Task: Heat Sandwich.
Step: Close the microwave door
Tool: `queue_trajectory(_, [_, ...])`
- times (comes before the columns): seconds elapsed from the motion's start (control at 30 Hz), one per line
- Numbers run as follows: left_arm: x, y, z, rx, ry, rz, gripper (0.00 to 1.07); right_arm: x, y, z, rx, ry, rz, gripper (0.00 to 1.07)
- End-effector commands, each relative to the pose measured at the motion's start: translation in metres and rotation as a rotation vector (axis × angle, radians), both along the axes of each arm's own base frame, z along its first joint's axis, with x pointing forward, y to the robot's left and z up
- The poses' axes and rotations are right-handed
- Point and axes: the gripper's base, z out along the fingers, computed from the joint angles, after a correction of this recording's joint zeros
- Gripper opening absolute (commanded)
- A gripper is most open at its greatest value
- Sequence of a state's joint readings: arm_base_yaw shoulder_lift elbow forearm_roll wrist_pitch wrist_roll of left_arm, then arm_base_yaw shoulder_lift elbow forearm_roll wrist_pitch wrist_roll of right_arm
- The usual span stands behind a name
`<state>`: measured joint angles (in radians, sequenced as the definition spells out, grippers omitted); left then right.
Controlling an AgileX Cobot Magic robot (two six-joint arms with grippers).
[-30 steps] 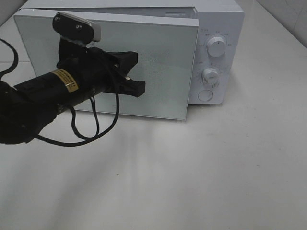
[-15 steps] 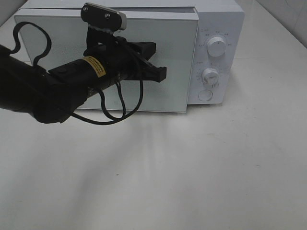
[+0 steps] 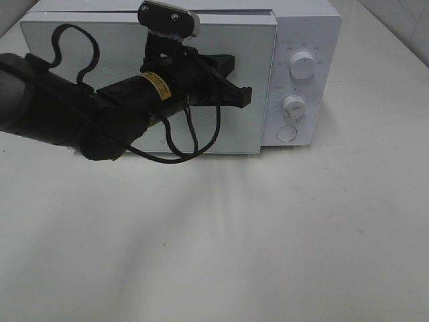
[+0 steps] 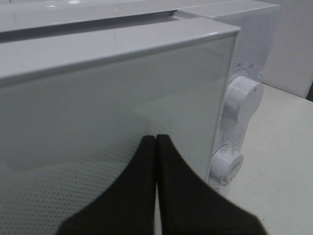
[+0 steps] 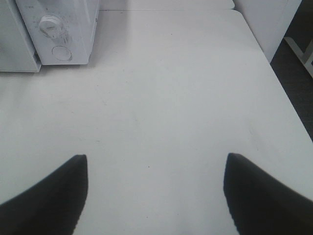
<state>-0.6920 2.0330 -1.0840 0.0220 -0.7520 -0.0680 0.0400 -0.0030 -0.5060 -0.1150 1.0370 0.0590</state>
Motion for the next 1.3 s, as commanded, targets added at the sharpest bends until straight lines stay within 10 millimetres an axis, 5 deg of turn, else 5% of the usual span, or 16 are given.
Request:
queue_trajectory(0.03, [0.011,0.002,0.003,-0.046,0.014,0.064,0.00,-0.004,0.000,0.000,-0.007,-0.038,-0.002,0.74])
queue_trajectory(0.43, [0.034,-0.007,0.006,-0.046,0.021,0.084,0.00,-0.004,0.000,0.000,-0.010,-0.038,-0.001,0.74])
queue_trajectory(1.3, [0.026,-0.003,0.004,-0.030,0.024,0.071,0.00,-0.004,0.000,0.000,-0.009,-0.038,-0.002,0.74])
